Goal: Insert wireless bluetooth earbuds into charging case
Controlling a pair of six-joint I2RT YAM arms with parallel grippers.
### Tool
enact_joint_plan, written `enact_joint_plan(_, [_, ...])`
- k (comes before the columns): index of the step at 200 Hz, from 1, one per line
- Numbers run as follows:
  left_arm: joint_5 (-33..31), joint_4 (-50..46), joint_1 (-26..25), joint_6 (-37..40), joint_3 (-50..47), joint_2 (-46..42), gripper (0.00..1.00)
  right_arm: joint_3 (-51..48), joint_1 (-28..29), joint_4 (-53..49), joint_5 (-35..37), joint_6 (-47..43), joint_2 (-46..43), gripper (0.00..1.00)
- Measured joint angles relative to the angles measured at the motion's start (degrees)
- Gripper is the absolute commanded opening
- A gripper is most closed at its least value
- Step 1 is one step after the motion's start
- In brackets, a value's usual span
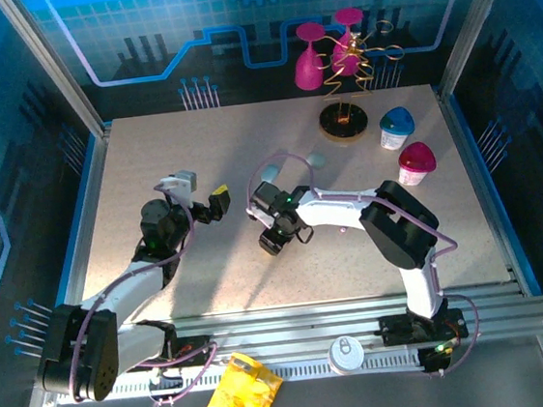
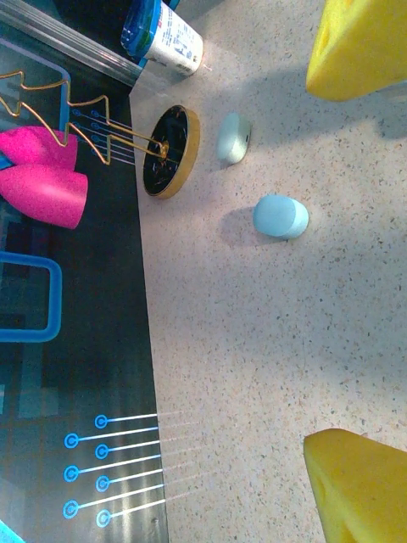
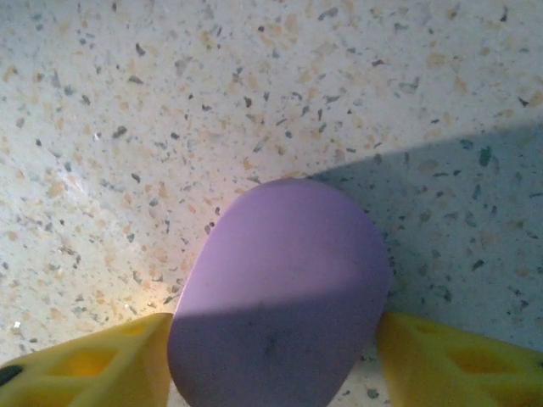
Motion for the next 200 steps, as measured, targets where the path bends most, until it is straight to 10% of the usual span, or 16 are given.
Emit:
enact_joint_plan(107, [0.00,0.02,0.00,-0.04,-0.17,0.00,0.99,-5.79,3.48,8.90,7.34,18.67,-2.89,0.41])
enact_joint_plan(200, [8.13,0.24,0.02,0.72,-0.48,0.00,0.99,-13.49,-0.28,9.44,-4.13,-1.16,-16.90,0.20])
